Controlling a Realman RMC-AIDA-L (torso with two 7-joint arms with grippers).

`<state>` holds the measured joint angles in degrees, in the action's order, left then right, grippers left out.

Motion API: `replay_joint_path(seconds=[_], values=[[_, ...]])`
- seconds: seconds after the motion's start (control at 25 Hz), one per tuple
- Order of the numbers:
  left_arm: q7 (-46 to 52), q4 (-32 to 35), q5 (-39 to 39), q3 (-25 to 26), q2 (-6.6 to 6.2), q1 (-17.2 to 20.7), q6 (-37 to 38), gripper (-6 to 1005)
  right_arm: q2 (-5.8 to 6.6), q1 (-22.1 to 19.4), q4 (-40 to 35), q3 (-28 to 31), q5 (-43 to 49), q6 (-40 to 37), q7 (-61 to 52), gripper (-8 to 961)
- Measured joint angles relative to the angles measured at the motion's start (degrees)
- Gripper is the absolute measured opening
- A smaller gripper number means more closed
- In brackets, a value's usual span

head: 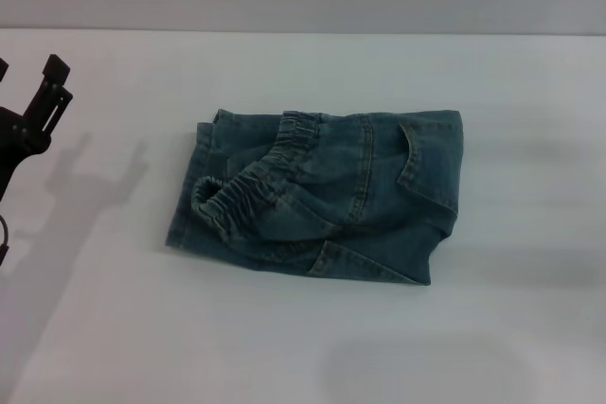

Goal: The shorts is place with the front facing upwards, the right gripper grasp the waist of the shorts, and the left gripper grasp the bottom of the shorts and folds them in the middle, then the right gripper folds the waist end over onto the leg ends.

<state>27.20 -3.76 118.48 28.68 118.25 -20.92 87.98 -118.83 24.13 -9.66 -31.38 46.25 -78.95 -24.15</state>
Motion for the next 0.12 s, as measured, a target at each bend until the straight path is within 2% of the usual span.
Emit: replay_joint_path(seconds=[0.12], values=[[-0.02,-0.07,0.00,-0.03,0.06,0.02,-0.25,832,0.01,0.60,0.03,0.02,-0.03,0.36,0.39,578]])
